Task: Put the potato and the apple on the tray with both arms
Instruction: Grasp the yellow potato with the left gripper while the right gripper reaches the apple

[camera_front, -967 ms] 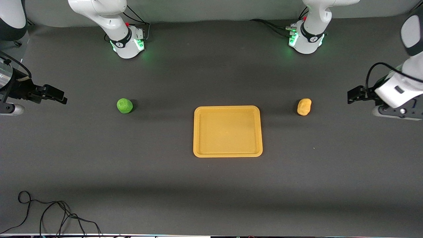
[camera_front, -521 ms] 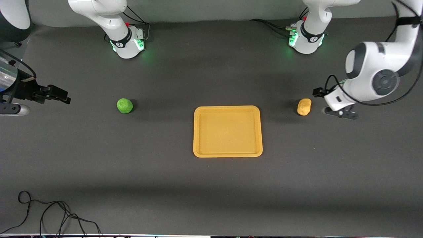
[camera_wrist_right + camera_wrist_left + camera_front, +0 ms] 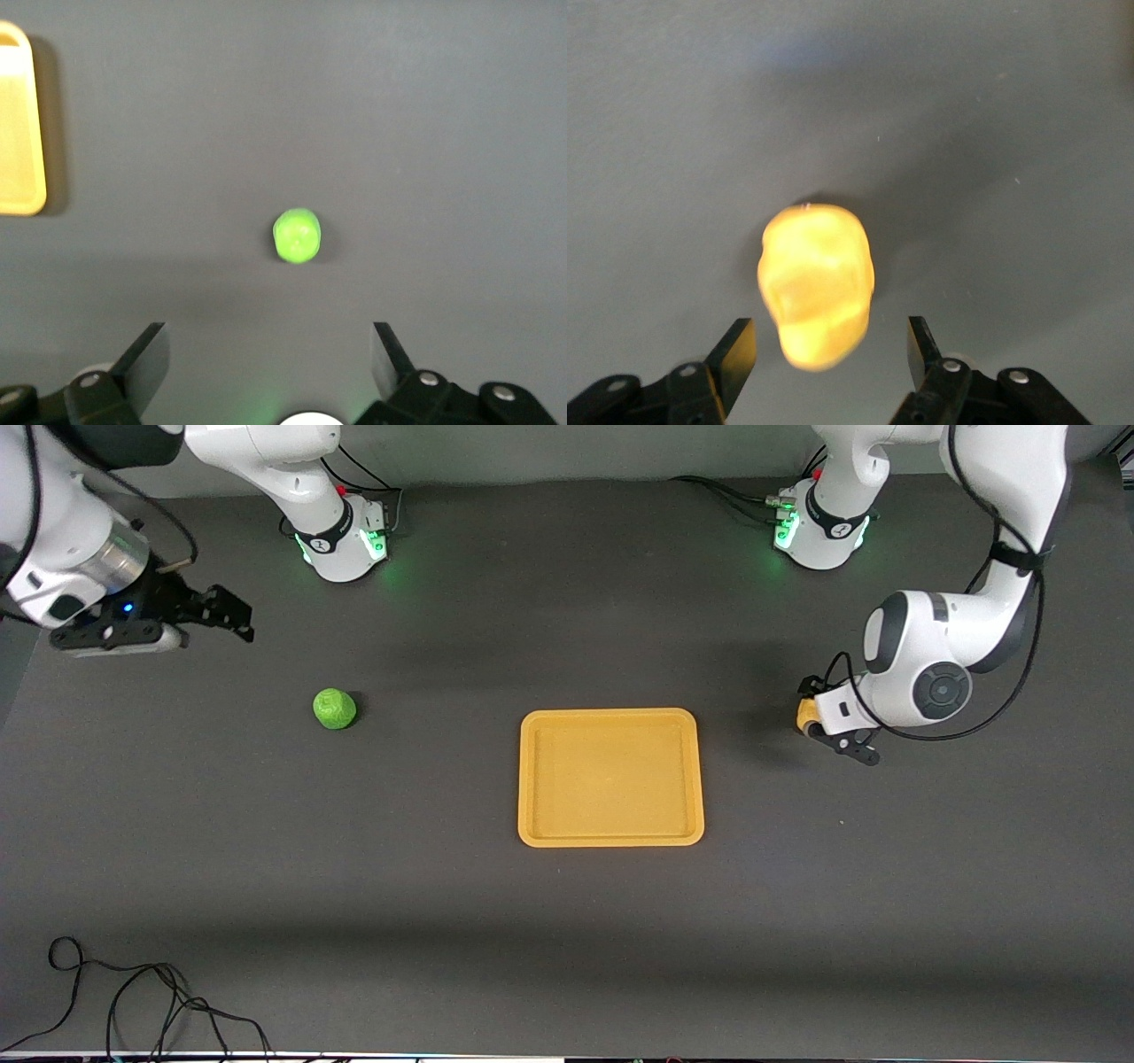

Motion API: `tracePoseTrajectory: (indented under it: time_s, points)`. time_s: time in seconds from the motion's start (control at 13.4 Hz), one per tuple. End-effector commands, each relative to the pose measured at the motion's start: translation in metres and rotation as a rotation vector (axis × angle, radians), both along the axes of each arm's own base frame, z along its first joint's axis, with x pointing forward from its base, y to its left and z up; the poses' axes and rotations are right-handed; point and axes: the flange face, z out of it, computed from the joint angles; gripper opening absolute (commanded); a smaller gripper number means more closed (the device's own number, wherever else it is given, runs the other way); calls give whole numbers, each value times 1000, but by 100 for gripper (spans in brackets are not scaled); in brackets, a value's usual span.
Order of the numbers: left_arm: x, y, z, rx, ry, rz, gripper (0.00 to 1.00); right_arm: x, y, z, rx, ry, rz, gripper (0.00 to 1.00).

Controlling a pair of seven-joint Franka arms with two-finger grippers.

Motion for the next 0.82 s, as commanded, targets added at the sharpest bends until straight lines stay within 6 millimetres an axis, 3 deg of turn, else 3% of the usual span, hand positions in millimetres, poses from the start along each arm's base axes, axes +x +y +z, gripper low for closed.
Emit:
tracePoseTrajectory:
  time_s: [0.0, 0.15, 0.22, 0.37, 0.45, 0.52, 0.6, 0.74]
  points:
    - [-8, -2, -22, -13, 9, -24, 81, -29, -2, -12, 22, -22, -2, 100]
    - [-9, 0, -28, -15, 21, -28, 75, -26, -2, -24, 20, -36, -3, 100]
    - [-10, 1, -28, -15, 26, -24, 55, -27, -3, -41, 23, -51, -5, 100]
    - [-2, 2, -13, -33, 8, 27, 32, -28, -5, -86, 23, -82, -1, 100]
    - [9, -8, 3, -75, 3, 126, 24, -30, -7, -113, 24, -99, -5, 100]
    - [24, -31, 20, -105, 5, 210, 22, -31, -11, -138, 27, -112, -16, 100]
    - [37, -73, 35, -110, -5, 272, 22, -30, -16, -159, 30, -118, -28, 100]
    - [64, -138, 51, -73, -27, 411, 22, -24, -18, -203, 26, -125, -33, 100]
